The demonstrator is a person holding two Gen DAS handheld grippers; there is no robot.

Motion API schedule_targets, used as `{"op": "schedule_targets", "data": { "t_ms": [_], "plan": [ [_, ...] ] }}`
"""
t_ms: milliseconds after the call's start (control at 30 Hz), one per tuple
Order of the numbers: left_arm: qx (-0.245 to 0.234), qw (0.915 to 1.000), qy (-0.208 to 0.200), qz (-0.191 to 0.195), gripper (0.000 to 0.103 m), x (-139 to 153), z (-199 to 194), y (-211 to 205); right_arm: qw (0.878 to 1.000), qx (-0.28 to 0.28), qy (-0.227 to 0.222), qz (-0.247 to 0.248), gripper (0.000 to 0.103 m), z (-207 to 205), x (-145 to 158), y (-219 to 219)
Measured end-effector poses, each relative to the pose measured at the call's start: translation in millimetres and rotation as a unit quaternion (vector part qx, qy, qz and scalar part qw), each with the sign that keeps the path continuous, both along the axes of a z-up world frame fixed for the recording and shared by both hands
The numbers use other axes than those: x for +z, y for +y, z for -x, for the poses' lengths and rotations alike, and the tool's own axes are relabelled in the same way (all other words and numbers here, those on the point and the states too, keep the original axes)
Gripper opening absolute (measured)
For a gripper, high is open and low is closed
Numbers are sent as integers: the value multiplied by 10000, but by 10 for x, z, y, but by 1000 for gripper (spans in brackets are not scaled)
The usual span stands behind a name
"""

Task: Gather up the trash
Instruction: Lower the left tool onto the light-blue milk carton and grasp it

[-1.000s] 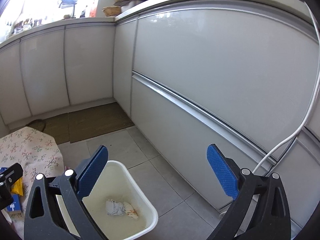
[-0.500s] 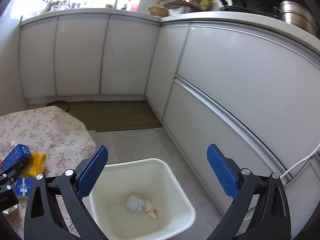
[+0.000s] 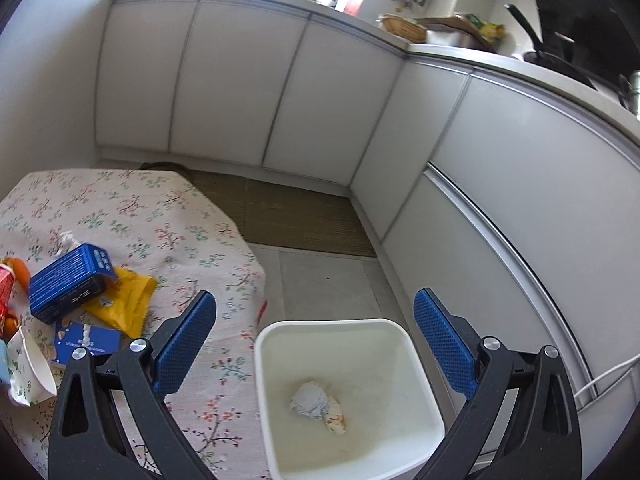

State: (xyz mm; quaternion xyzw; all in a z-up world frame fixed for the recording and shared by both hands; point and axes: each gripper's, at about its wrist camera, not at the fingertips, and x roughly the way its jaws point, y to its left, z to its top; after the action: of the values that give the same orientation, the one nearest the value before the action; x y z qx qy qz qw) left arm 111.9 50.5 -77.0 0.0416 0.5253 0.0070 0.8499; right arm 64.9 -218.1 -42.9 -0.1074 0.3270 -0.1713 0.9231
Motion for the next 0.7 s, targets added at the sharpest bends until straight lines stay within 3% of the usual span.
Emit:
{"op": "schedule_targets", "data": {
  "t_ms": [167, 300, 500, 700],
  "plan": [
    [-8, 9982, 396, 450, 96, -70, 122, 323, 9994, 212, 253, -65, 96, -90, -91, 154],
    [-651, 9938, 711, 556, 96, -128, 301, 259, 9987, 317, 387, -96, 96, -147, -147, 246],
    [-2025, 9708, 1290, 15, 96, -458, 535, -161, 9977, 340, 535, -219, 96, -209, -198, 272],
    [-2311, 9623, 1213, -760, 96, -711, 535, -313, 9974, 279, 612, -247, 96, -222, -235, 249]
  ]
}}
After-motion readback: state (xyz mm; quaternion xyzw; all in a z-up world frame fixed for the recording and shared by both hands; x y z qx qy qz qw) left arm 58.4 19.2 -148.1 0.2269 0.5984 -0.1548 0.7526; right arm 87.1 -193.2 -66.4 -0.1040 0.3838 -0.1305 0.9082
